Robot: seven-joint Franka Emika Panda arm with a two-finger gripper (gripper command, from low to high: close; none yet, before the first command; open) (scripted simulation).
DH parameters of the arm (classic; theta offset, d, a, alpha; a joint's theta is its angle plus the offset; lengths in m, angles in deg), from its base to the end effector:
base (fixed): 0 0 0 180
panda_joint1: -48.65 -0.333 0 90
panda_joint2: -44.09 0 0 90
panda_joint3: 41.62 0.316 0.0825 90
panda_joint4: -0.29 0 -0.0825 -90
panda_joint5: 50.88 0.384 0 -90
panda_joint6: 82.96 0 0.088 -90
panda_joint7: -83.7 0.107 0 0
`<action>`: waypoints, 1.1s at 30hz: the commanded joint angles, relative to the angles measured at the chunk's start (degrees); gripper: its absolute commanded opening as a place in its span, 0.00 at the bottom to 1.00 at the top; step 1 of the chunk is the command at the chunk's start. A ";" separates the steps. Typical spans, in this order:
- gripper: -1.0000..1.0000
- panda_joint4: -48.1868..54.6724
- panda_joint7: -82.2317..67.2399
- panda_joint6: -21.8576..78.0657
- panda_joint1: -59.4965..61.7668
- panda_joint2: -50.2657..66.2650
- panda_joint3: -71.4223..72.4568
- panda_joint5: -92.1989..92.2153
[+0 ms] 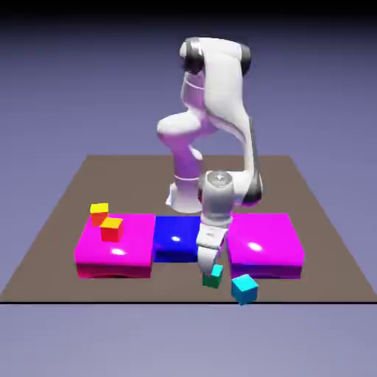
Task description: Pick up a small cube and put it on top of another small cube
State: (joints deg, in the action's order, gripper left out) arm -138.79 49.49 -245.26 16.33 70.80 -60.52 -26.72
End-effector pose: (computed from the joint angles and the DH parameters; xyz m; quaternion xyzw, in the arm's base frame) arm 0.4684 0.0751 0.1285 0.9737 0.2273 -0.0063 0.0109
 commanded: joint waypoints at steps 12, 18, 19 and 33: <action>0.00 -3.83 11.06 12.56 -0.41 -17.69 -12.82 -15.83; 0.00 -5.85 18.52 20.49 12.05 -29.76 -17.84 -27.42; 0.00 -6.19 19.76 21.81 14.13 -31.77 -18.68 -29.36; 0.00 -11.94 27.26 23.51 30.96 -41.44 -28.92 -42.34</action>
State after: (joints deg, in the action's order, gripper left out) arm -150.73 76.69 -221.70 47.29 29.35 -89.44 -68.98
